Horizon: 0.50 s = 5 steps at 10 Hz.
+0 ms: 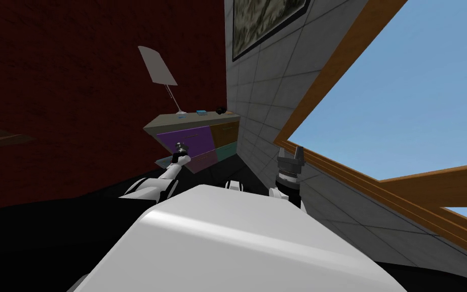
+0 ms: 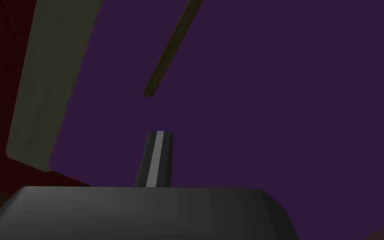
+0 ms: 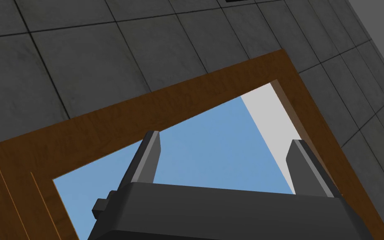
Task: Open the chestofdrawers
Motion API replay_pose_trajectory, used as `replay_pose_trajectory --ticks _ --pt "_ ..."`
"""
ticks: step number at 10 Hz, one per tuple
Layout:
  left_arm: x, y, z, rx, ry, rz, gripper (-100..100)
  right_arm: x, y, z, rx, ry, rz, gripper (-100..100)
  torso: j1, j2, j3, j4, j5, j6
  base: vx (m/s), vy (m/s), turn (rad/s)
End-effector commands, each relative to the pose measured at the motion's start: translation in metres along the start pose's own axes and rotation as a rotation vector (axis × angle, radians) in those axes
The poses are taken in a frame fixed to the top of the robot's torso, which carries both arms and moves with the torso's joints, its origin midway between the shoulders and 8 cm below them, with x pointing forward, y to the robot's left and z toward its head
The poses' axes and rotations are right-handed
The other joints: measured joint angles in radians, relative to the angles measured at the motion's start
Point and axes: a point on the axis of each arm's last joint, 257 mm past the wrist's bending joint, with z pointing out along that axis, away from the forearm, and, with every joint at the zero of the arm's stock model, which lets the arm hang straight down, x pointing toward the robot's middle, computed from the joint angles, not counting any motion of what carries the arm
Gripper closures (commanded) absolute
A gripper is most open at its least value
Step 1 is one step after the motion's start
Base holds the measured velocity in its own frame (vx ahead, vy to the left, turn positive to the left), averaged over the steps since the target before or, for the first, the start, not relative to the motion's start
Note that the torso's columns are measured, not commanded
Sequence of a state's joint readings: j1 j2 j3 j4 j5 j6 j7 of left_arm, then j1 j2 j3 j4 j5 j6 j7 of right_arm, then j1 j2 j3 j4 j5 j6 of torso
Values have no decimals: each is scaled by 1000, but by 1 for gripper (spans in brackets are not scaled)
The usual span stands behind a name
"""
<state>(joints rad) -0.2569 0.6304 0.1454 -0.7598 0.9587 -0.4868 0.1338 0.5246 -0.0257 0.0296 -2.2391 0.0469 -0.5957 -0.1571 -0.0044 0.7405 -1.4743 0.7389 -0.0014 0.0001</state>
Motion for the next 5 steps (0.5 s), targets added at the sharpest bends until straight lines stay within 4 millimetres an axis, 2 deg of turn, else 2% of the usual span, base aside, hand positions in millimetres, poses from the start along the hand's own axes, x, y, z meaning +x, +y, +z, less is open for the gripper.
replay_pose_trajectory --ticks 1,2,3,5 --pt "2 -3 2 -2 5 2 100 0 0 0 0 0 0 0 2 -3 -2 -1 0 0 -120 -130 18" --pt "2 -2 2 -1 4 1 100 0 0 0 0 0 0 0 5 -3 -2 -1 1 0 -59 -58 7" --pt "-1 -8 6 -2 -2 0 -100 0 0 0 0 0 0 0 9 -6 -4 -2 3 0 59 44 -7" --pt "-3 -12 9 -3 -7 -1 -100 0 0 0 1 0 -1 0 12 -11 -7 -3 4 0 128 109 -9"
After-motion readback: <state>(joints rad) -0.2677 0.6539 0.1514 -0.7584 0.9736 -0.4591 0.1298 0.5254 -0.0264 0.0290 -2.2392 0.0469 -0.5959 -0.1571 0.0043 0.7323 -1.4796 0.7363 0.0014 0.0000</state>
